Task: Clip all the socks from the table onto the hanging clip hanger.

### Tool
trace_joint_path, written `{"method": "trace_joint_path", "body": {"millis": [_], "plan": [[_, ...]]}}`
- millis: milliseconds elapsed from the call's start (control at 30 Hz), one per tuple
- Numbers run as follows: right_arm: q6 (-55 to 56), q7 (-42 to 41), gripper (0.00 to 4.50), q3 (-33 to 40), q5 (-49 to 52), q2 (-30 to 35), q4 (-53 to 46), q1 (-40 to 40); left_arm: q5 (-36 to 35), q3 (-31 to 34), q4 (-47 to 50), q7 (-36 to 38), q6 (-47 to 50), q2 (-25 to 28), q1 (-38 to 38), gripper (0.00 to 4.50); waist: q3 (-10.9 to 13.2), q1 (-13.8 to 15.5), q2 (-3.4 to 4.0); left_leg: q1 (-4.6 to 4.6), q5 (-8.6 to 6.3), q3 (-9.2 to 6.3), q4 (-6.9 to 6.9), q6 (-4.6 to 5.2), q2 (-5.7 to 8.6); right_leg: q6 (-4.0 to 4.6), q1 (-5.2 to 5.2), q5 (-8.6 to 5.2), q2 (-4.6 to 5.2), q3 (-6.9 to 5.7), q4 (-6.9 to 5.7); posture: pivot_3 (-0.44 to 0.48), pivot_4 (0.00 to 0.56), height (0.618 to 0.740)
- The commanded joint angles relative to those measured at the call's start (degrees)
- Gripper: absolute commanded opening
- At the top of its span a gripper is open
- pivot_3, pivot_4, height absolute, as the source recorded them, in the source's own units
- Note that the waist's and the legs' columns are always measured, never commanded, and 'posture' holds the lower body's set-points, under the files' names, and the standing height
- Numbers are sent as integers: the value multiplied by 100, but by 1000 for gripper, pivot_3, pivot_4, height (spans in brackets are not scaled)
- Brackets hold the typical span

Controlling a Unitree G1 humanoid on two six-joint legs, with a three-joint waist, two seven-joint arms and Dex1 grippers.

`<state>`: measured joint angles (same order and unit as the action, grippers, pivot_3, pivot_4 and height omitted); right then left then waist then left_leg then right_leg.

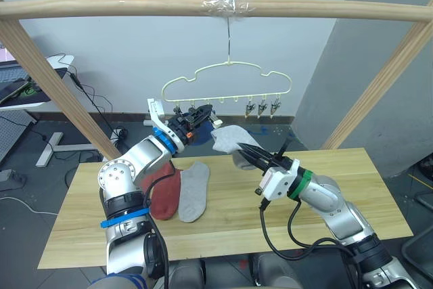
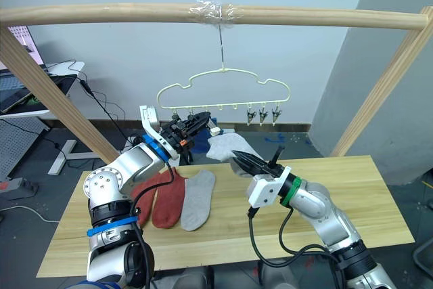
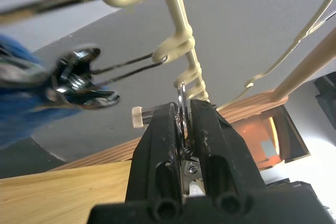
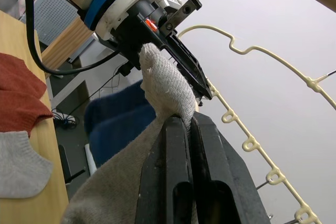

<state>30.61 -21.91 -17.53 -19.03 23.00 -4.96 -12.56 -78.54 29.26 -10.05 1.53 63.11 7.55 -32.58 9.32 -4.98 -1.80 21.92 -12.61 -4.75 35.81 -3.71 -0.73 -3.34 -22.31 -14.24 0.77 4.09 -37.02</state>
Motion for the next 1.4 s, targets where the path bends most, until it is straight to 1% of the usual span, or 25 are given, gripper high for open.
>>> {"method": "trace_joint_path", "body": {"millis": [33,400,867,1100,1167,1233,1333,1367,1400], "plan": [[123,109,45,103,92,-80,-105,-164,-168,-60,153,-6,-34,51,-9,100,0,0,0,0,0,0,0,0,0,0,0,0,0,0,0,-74,133,740],[113,109,45,137,164,-100,-182,-157,-278,-52,150,-27,-59,65,4,100,0,1,0,0,0,0,-1,0,0,1,0,-1,0,0,1,-75,134,740],[40,309,45,50,-32,-491,332,-428,-618,-152,310,-60,-74,90,37,100,7,5,-3,1,0,-1,-3,0,0,1,-1,-1,0,0,2,-66,134,740],[25,322,45,56,-2,-580,485,-527,-282,-468,727,496,-275,276,201,100,33,12,-15,2,0,-2,-8,0,0,1,-2,-1,1,-1,4,-60,135,740],[20,304,0,63,23,-566,498,-522,-189,-524,792,597,-361,323,243,826,36,13,-16,2,0,-1,-10,0,0,1,-2,-1,2,-1,6,-58,134,740],[-14,264,0,53,54,-556,509,-509,-225,-499,765,582,-408,330,256,1395,36,18,-17,2,0,-2,-10,-1,0,2,-2,-1,2,-2,6,-58,135,740],[-80,194,0,19,89,-561,536,-495,-253,-493,756,583,-463,367,258,2435,37,18,-17,2,0,-1,-10,0,0,8,-2,-5,2,-1,5,-55,134,740],[-140,146,0,-7,113,-584,548,-493,-241,-482,766,571,-466,412,275,2685,37,18,-17,2,0,-1,-9,0,0,8,-2,-5,2,-1,5,-54,133,740],[-212,91,0,-39,136,-608,564,-494,-240,-465,789,559,-450,473,307,3052,37,17,-18,2,0,-1,-9,0,0,8,-2,-5,2,-1,5,-54,133,740]]}}
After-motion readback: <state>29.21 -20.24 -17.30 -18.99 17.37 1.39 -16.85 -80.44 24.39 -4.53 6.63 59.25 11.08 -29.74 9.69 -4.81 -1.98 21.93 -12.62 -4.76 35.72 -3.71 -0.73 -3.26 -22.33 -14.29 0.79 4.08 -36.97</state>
